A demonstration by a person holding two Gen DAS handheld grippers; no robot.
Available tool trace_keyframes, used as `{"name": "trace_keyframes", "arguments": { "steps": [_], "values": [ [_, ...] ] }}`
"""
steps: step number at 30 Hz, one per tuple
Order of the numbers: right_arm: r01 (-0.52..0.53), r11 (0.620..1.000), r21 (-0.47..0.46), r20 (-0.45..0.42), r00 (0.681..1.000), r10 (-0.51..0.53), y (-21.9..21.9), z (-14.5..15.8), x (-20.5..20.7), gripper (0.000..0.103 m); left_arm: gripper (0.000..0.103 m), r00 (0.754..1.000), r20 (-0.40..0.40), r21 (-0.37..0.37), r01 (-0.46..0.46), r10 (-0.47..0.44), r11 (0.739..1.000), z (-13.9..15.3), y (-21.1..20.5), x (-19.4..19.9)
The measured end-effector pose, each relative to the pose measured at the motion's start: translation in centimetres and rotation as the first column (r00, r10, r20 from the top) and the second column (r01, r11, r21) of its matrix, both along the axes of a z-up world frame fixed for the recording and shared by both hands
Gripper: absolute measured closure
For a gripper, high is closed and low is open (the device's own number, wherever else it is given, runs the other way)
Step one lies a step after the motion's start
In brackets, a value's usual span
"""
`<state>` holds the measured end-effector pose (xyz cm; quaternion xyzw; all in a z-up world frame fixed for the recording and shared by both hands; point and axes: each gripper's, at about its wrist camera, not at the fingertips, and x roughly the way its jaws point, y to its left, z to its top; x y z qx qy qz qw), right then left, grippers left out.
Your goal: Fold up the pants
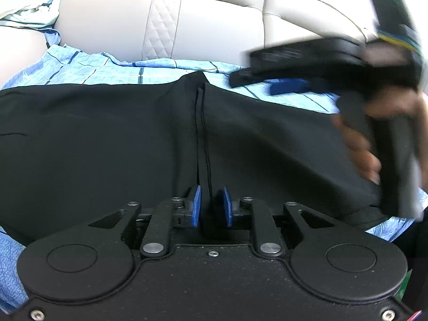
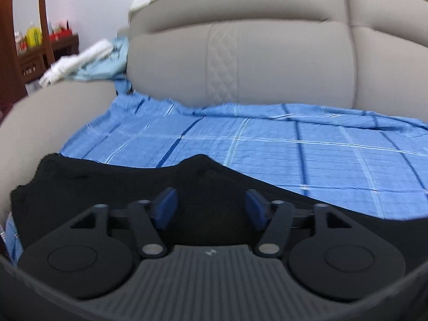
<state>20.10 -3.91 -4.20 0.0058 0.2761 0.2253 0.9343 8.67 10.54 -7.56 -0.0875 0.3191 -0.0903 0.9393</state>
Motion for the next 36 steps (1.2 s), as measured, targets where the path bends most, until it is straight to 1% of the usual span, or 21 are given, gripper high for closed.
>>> {"name": "trace_keyframes", "arguments": {
  "steps": [2, 5, 7, 9, 12, 14, 15, 16, 17, 18, 20, 22, 23, 24, 25, 26, 28, 30, 32, 34, 36],
  "values": [
    [0.04, 0.999, 0.005, 0.033, 0.999, -0.04, -2.0, -0.2, -1.7, 0.018, 0.081, 1.0, 0.002, 0.002, -0.004, 0.004, 1.0, 0.0, 0.0, -0.1],
    [0.124, 0.992, -0.037, 0.08, 0.989, -0.12, -4.5, -1.1, -3.8, 0.016, 0.079, 1.0, 0.006, 0.012, -0.007, 0.007, 1.0, 0.0, -0.1, -0.3],
    [0.195, 0.977, -0.082, 0.121, 0.975, -0.185, -6.5, -1.8, -4.6, 0.014, 0.078, 1.0, 0.011, 0.018, -0.007, 0.007, 1.0, -0.1, -0.2, -0.5],
    [0.284, 0.953, -0.107, 0.13, 0.954, -0.27, -8.7, -2.1, -4.4, 0.014, 0.078, 1.0, 0.016, 0.028, -0.008, 0.007, 1.0, -0.1, -0.4, -0.6],
    [0.411, 0.909, -0.067, 0.127, 0.907, -0.4, -13.3, -2.3, -3.0, 0.014, 0.078, 1.0, 0.018, 0.04, -0.017, 0.017, 0.999, 0.1, -0.4, -0.7],
    [0.436, 0.9, -0.016, 0.086, 0.897, -0.434, -16.0, -2.5, -1.9, 0.014, 0.078, 0.998, 0.056, 0.039, -0.038, 0.036, 0.999, 1.0, 0.1, -1.1],
    [0.435, 0.9, 0.012, 0.052, 0.899, -0.435, -17.5, -2.7, -1.2, 0.014, 0.077, 0.994, 0.1, 0.037, -0.056, 0.052, 0.998, 1.7, 0.4, -1.4],
    [0.435, 0.9, 0.034, 0.026, 0.899, -0.436, -18.7, -2.9, -0.6, 0.014, 0.072, 0.985, 0.152, 0.036, -0.086, 0.08, 0.996, 2.4, 0.8, -1.7],
    [0.436, 0.899, 0.051, 0.008, 0.9, -0.437, -19.7, -3.1, 0.0, 0.014, 0.068, 0.979, 0.182, 0.029, -0.102, 0.095, 0.994, 3.0, 1.0, -1.7],
    [0.439, 0.896, 0.068, -0.011, 0.898, -0.439, -20.8, -3.3, 0.6, 0.014, 0.068, 0.973, 0.207, 0.021, -0.111, 0.104, 0.994, 3.5, 1.1, -1.6],
    [0.423, 0.9, 0.103, -0.055, 0.906, -0.42, -21.8, -3.8, 1.6, 0.014, 0.068, 0.972, 0.21, -0.002, -0.102, 0.1, 0.995, 4.3, 0.9, -0.5],
    [0.384, 0.912, 0.145, -0.111, 0.922, -0.371, -22.7, -4.7, 2.2, 0.015, 0.068, 0.977, 0.199, -0.032, -0.065, 0.07, 0.997, 4.5, 0.1, 1.0],
    [0.363, 0.92, 0.147, -0.131, 0.929, -0.346, -22.7, -5.1, 2.7, 0.019, 0.068, 0.979, 0.196, -0.036, -0.044, 0.05, 0.998, 4.4, -0.5, 1.9],
    [0.343, 0.93, 0.135, -0.134, 0.936, -0.326, -22.4, -5.4, 3.0, 0.02, 0.068, 0.982, 0.185, -0.026, -0.025, 0.029, 0.999, 4.1, -1.3, 3.0],
    [0.325, 0.939, 0.115, -0.111, 0.943, -0.313, -22.4, -5.7, 3.0, 0.027, 0.068, 0.985, 0.173, -0.009, -0.011, 0.013, 1.0, 4.0, -1.7, 4.1],
    [0.294, 0.952, 0.09, -0.089, 0.954, -0.286, -22.0, -5.8, 3.2, 0.031, 0.068, 0.987, 0.162, 0.018, -0.003, 0.0, 1.0, 3.6, -2.4, 5.3],
    [0.255, 0.965, 0.067, -0.064, 0.966, -0.251, -21.5, -6.0, 3.1, 0.037, 0.068, 0.989, 0.145, 0.063, -0.015, 0.006, 0.998, 2.8, -3.3, 7.3],
    [0.213, 0.975, 0.065, -0.044, 0.977, -0.211, -21.2, -6.3, 3.1, 0.042, 0.068, 0.991, 0.134, 0.078, -0.03, 0.019, 0.996, 1.9, -3.9, 8.9],
    [0.188, 0.979, 0.076, -0.033, 0.982, -0.186, -21.1, -6.5, 2.8, 0.047, 0.068, 0.992, 0.12, 0.076, -0.049, 0.04, 0.996, 1.3, -3.7, 9.9],
    [0.175, 0.979, 0.103, -0.032, 0.984, -0.173, -21.1, -6.6, 2.7, 0.048, 0.068, 0.993, 0.101, 0.084, -0.071, 0.062, 0.994, 0.5, -3.2, 10.8],
    [0.165, 0.975, 0.147, -0.043, 0.986, -0.16, -21.4, -6.7, 3.2, 0.049, 0.068, 0.99, 0.114, 0.103, -0.092, 0.08, 0.99, -0.1, -3.1, 11.3]
  ]
}}
